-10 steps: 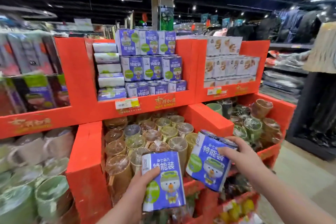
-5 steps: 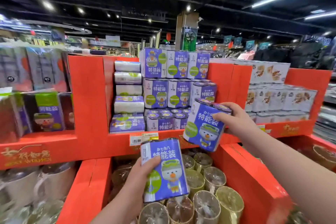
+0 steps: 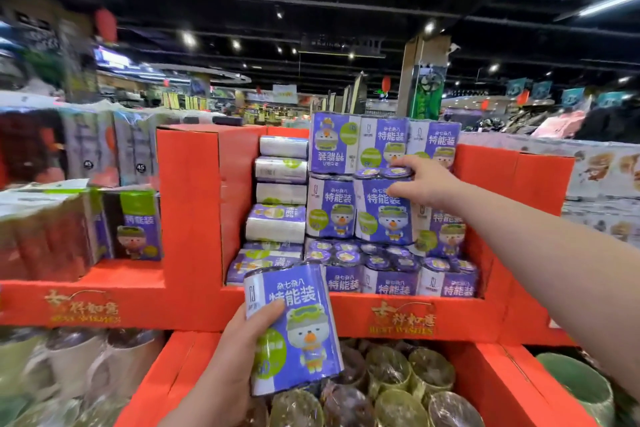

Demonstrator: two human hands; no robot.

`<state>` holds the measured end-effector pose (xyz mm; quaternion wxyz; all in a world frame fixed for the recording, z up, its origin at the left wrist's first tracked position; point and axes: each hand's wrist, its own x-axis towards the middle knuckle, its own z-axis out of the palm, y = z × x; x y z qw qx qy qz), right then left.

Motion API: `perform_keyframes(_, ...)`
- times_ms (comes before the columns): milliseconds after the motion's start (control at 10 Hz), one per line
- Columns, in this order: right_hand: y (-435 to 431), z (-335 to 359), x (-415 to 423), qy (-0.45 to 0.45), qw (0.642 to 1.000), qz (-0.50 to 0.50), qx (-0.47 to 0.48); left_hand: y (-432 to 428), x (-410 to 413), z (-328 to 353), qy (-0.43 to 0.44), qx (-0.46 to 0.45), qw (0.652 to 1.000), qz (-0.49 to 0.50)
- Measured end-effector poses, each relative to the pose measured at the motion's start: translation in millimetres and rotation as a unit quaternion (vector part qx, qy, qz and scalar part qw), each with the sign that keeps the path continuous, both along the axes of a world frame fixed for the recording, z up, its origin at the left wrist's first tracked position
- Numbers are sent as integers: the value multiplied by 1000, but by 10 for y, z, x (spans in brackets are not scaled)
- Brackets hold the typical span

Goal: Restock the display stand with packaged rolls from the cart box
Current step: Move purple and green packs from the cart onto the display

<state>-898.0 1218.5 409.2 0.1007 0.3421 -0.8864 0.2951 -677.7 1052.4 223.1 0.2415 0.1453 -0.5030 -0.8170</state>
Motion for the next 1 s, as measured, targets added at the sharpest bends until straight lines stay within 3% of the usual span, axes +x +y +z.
perform_keyframes(100,-38,40,-188,7,997,20,75,110,65,185,13,13,1000,7)
perform_keyframes(300,-1,22,-383,146,952,-6,268,169,-50,189,15,24,1000,9)
perform_keyframes(500,-5,-128,-389,217,919,18,330,294,-104,188,19,13,1000,10)
perform_keyframes(800,-88,-226,-399,214,930,-24,298,281,-185,270,3,11,1000,21)
perform_keyframes(900,-116,-236,-363,228,919,-43,318,301,-162,272,2,11,1000,12)
perform_keyframes(1000,-123,-206,-214,237,930,-6,280,300,-160,325,-5,-3,1000,-4)
